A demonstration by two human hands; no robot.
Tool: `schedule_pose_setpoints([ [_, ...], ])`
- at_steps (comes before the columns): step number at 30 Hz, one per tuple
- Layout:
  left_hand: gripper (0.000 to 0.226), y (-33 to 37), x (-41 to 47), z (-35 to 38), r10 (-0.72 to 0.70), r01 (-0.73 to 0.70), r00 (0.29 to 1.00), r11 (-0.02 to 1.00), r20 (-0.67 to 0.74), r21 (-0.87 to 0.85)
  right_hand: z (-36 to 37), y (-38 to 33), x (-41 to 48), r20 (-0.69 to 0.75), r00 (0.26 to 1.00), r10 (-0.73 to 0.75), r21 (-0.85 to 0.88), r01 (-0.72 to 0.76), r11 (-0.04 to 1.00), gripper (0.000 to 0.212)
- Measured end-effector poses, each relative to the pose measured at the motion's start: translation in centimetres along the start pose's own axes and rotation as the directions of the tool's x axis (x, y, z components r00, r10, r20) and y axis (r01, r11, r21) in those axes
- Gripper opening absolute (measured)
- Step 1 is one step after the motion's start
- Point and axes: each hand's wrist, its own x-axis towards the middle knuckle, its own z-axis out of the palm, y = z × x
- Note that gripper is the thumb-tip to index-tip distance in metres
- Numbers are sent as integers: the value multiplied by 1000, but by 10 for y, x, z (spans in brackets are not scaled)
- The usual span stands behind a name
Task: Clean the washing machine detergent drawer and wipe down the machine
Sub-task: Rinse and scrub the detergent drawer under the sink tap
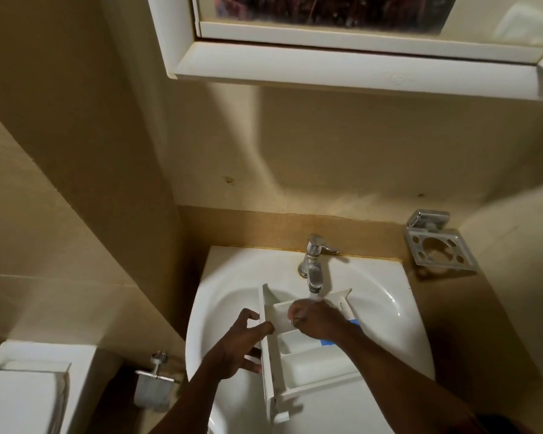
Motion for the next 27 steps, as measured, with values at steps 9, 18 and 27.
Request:
schedule_pose_setpoints([
  [9,42,-3,4,2,-5,5,1000,1000,3,-6,4,-10,-3,-383,850,361,214,-298,930,37],
  [18,48,-7,7,2,6,-6,1000,1000,5,-29,-5,-5,-3,-66,989,132,14,-132,991,33],
  [27,48,-10,4,0,4,-3,1000,999,11,-40,7,-11,-3,-259,964,56,-14,-62,998,23],
])
